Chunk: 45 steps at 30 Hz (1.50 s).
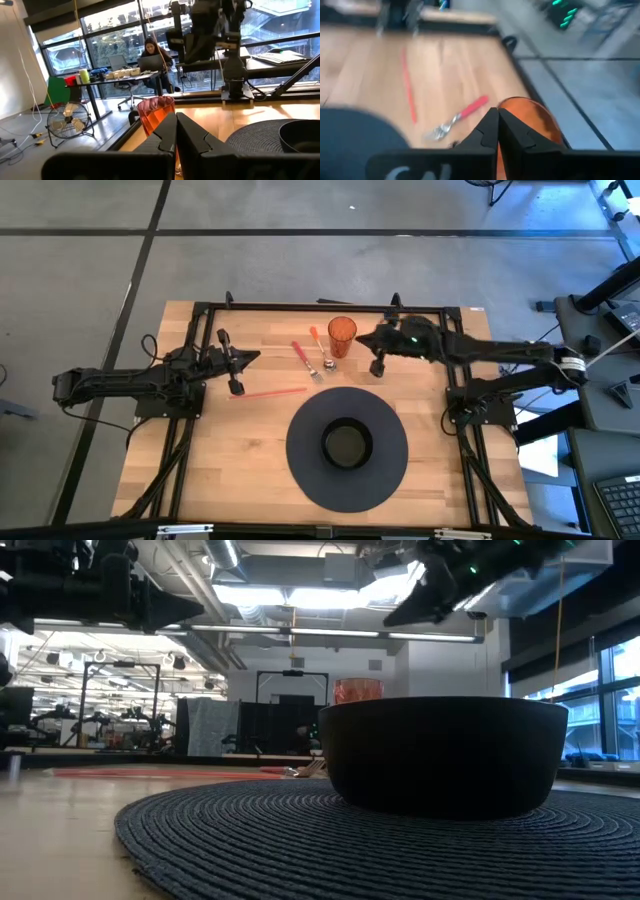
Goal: Pick & Place Utensil
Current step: Put the orange cup on the top right of the black placemat
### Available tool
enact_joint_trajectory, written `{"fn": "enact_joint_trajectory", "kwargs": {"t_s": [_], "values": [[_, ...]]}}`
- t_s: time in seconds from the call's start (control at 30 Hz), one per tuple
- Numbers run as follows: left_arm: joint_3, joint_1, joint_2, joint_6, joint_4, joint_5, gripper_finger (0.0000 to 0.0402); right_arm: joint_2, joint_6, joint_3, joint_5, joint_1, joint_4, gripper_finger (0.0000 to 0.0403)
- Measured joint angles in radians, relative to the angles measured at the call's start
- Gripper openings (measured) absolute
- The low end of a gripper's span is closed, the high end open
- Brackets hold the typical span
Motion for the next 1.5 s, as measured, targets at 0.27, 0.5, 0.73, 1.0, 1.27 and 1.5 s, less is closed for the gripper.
{"fn": "enact_joint_trajectory", "kwargs": {"t_s": [0.27,0.5,0.73,1.0,1.27,1.5], "values": [[0.0,0.0,0.0,-0.007,-0.001,0.0,0.0001,0.201,-0.102,0.389,-0.044,0.0,-0.402,0.0036],[0.0,0.0,0.0,-0.029,-0.002,0.0,0.0001,0.362,-0.193,0.585,-0.002,0.001,-0.6,0.0135],[0.0,0.0,0.0,-0.029,-0.011,-0.001,0.0001,0.439,-0.305,0.634,0.0,0.017,-0.667,0.0207],[0.0,0.0,0.0,-0.029,-0.016,-0.001,0.0001,0.477,-0.298,0.634,0.0,0.015,-0.709,0.0214],[0.0,0.0,0.0,-0.029,-0.027,-0.039,0.0001,0.491,-0.256,0.635,0.037,0.0,-0.756,0.0214],[0.0,0.0,0.0,-0.028,-0.051,-0.112,0.0001,0.496,-0.215,0.635,-0.025,-0.058,-0.75,0.0214]]}}
